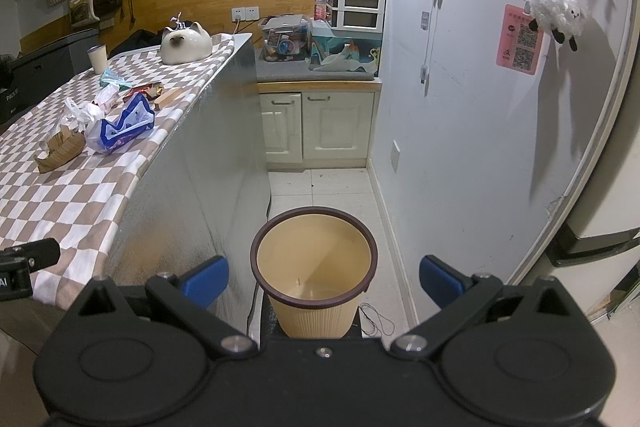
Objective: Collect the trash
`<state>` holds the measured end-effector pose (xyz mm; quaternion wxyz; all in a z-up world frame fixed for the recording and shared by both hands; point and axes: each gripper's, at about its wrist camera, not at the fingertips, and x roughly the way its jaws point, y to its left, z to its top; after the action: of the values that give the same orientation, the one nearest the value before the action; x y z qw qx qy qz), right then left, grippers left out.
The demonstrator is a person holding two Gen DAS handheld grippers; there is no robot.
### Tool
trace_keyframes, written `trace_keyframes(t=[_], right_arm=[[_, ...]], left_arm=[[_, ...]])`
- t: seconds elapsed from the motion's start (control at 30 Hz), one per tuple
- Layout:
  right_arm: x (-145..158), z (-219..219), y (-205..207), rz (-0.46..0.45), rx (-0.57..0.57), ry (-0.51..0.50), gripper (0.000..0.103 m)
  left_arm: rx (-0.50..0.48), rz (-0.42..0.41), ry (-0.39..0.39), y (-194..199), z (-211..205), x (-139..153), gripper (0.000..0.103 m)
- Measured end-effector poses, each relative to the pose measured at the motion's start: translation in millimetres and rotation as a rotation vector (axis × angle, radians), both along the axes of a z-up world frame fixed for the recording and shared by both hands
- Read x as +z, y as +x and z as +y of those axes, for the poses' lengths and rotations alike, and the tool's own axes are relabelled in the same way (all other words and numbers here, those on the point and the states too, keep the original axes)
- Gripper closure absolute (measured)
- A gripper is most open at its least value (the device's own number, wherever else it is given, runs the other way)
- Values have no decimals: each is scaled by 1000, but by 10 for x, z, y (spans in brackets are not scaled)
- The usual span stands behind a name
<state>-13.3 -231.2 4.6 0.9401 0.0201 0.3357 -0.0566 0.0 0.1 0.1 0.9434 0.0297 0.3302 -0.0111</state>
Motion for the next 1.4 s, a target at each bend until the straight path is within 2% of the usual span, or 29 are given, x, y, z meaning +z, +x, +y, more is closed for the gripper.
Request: trace_keyframes(t=[0.7, 0.87, 1.1, 1.4], right_arm=[[38, 19, -35, 0, -3, 1, 0], [-3, -49, -3, -10, -7, 11, 0], [-54, -92, 112, -72, 18, 62, 0], [-109, 53, 487, -199, 88, 104, 0]], left_arm=[[-2, -1, -1, 4, -2, -1, 0], [-2, -29, 10, 28, -31, 37, 0], [26, -75, 14, 236, 95, -27, 0], [127, -80, 17, 661, 482, -155, 0]])
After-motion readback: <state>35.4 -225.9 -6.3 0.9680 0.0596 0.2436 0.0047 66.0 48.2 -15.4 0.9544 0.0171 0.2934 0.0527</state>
